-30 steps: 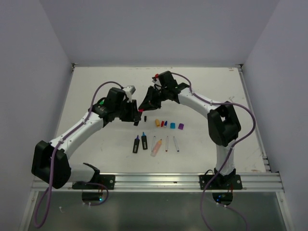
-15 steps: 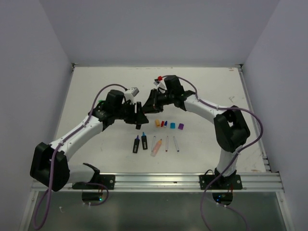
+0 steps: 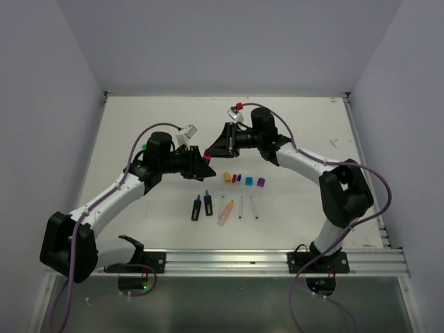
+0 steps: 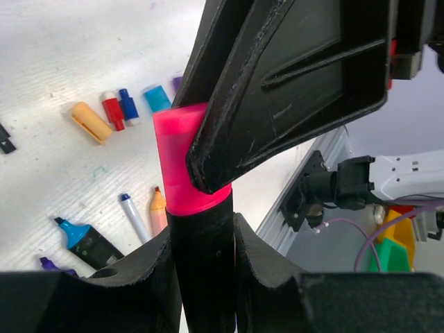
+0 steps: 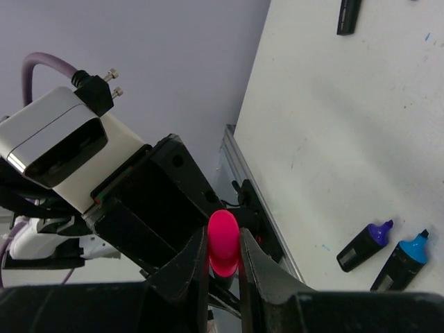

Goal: Open the pen caps

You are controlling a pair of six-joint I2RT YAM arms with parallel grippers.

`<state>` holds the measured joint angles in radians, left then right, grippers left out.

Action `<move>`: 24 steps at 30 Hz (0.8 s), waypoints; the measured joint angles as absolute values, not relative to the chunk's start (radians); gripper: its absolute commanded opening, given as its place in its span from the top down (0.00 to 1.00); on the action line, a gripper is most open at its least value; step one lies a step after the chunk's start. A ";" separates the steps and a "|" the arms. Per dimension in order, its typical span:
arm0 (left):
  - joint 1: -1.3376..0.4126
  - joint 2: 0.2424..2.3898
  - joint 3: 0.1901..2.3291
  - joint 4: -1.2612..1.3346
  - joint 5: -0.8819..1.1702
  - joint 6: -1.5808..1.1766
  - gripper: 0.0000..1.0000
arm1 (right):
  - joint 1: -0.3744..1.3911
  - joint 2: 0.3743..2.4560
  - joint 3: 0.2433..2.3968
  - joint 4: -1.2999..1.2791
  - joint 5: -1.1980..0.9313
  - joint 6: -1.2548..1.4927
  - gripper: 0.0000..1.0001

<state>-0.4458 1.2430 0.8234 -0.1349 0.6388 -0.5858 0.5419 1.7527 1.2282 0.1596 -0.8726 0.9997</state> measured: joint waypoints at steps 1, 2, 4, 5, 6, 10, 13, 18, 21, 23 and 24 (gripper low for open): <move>-0.444 1.238 0.816 -0.126 0.651 -0.593 0.83 | 0.540 1.747 1.208 0.193 -0.880 1.015 1.00; -0.440 1.235 0.807 -0.111 0.665 -0.603 0.87 | 0.537 1.742 1.188 0.223 -0.886 1.030 1.00; -0.432 1.234 0.792 -0.085 0.693 -0.620 0.98 | 0.535 1.737 1.154 0.286 -0.890 1.060 1.00; -0.429 1.234 0.786 -0.072 0.705 -0.630 1.00 | 0.533 1.736 1.141 0.313 -0.893 1.073 1.00; -0.426 1.234 0.781 -0.061 0.714 -0.637 1.00 | 0.532 1.736 1.130 0.338 -0.895 1.085 1.00; -0.424 1.234 0.774 -0.043 0.722 -0.651 1.00 | 0.530 1.728 1.118 0.361 -0.890 1.097 1.00; -0.426 1.238 0.788 -0.076 0.692 -0.633 1.00 | 0.539 1.715 1.150 0.252 -0.843 1.042 1.00; -0.440 1.240 0.876 -0.198 0.529 -0.581 1.00 | 0.613 1.716 1.410 -0.181 -0.581 0.853 1.00; -0.455 1.230 0.930 -0.262 0.407 -0.553 1.00 | 0.673 1.747 1.613 -0.416 -0.359 0.776 1.00; -0.465 1.225 0.945 -0.311 0.316 -0.536 1.00 | 0.708 1.778 1.722 -0.525 -0.246 0.748 1.00; -0.469 1.225 0.946 -0.330 0.281 -0.529 1.00 | 0.723 1.792 1.760 -0.566 -0.204 0.740 1.00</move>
<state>-0.4686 1.2247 0.9459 -0.3302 0.2813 -0.5285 0.7235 1.7920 1.7599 -0.5659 -0.2043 0.7403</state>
